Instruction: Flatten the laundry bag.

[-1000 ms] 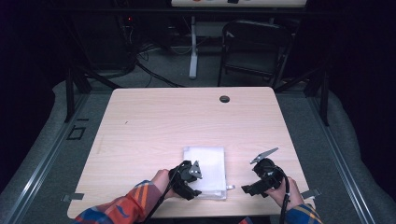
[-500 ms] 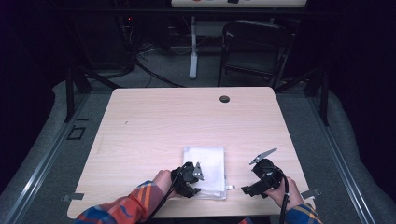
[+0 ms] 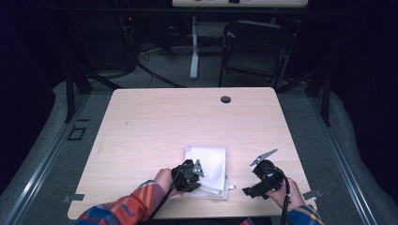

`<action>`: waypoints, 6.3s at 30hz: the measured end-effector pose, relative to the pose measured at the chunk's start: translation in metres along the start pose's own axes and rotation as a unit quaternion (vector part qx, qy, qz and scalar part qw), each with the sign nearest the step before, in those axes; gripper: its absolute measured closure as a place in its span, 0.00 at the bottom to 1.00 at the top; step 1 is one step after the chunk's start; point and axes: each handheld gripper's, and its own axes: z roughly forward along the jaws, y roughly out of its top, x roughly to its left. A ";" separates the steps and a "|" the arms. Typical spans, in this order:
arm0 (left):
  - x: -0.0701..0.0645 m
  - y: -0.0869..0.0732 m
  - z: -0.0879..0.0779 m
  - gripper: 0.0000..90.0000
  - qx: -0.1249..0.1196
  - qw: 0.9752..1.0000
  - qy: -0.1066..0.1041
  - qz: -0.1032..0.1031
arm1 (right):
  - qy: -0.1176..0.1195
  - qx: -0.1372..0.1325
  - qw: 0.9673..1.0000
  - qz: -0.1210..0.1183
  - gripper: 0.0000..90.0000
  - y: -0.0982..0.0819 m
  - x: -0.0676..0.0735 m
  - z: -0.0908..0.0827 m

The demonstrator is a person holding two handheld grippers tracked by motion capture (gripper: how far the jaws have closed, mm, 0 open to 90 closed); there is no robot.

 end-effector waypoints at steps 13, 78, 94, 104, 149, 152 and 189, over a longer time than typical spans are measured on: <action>0.006 0.001 -0.010 0.90 -0.021 0.999 -0.002 -0.034 | 0.005 -0.016 0.999 -0.037 0.57 0.016 0.022 0.010; 0.034 0.011 -0.036 0.89 -0.069 0.993 0.004 -0.094 | 0.024 -0.039 0.990 -0.136 0.98 0.033 0.060 0.057; 0.046 0.024 -0.040 0.89 -0.067 0.994 0.013 -0.087 | 0.028 -0.040 0.989 -0.138 0.98 0.033 0.059 0.057; 0.056 0.033 -0.036 0.89 -0.063 0.993 0.025 -0.097 | 0.025 -0.034 0.989 -0.142 0.98 0.033 0.059 0.056; 0.099 0.066 -0.012 0.89 -0.065 0.989 0.071 -0.111 | 0.018 -0.014 0.989 -0.147 1.00 0.033 0.061 0.056; 0.100 0.068 -0.010 0.89 -0.066 0.989 0.074 -0.114 | 0.016 -0.013 0.988 -0.152 1.00 0.032 0.061 0.055; 0.147 0.103 -0.027 0.74 -0.101 0.972 0.146 -0.157 | 0.019 -0.022 0.988 -0.149 1.00 0.032 0.061 0.057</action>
